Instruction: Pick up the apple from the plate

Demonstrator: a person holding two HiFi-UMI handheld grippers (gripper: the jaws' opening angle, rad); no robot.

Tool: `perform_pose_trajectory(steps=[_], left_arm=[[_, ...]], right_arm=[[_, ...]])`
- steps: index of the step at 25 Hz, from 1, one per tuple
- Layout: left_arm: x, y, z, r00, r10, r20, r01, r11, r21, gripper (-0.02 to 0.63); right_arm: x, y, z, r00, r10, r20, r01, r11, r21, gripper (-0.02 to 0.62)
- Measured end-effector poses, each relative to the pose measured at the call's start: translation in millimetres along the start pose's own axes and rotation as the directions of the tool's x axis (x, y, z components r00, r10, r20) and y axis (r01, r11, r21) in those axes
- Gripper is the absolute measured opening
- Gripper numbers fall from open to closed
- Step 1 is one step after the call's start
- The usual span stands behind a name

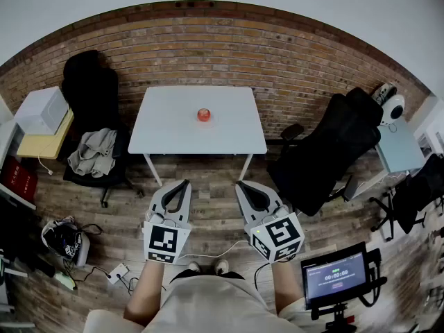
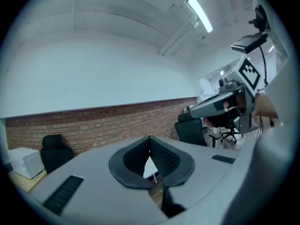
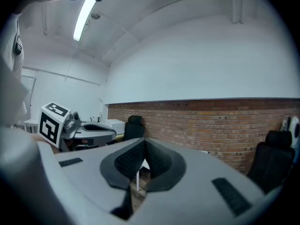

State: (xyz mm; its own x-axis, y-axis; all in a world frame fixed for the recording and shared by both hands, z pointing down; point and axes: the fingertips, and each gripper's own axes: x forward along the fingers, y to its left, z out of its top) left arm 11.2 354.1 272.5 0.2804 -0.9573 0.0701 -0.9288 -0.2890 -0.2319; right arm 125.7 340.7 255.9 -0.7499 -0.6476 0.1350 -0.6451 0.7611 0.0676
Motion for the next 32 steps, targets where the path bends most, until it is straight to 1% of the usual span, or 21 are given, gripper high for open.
perform_pose_trajectory(steps=[6,12,18,24,32], left_arm=[[-2,-9,-1,1.000,0.000,0.001,0.000,1.000,0.001,0.005],[-2,-14,-4,1.000,0.007,-0.003,-0.007,1.000,-0.006,0.005],[3,-18,-5,1.000,0.017,-0.009,-0.017,1.000,-0.010,0.005],[4,-23,-15,1.000,0.016,-0.006,-0.016,1.000,-0.008,0.005],[31,-38,-8,0.999,0.040,-0.026,-0.040,0.999,-0.007,0.005]], right_arm=[[-9,0,-3,1.000,0.004,0.001,-0.004,1.000,-0.005,-0.002],[-17,-1,-1,0.999,0.026,0.033,-0.026,1.000,0.006,0.000],[-20,-12,-6,0.999,0.026,0.040,-0.029,0.998,0.054,-0.001],[-17,-10,-17,0.998,0.050,0.042,-0.052,0.997,0.054,0.000],[-20,-42,-18,0.993,0.111,0.038,-0.114,0.991,0.074,0.000]])
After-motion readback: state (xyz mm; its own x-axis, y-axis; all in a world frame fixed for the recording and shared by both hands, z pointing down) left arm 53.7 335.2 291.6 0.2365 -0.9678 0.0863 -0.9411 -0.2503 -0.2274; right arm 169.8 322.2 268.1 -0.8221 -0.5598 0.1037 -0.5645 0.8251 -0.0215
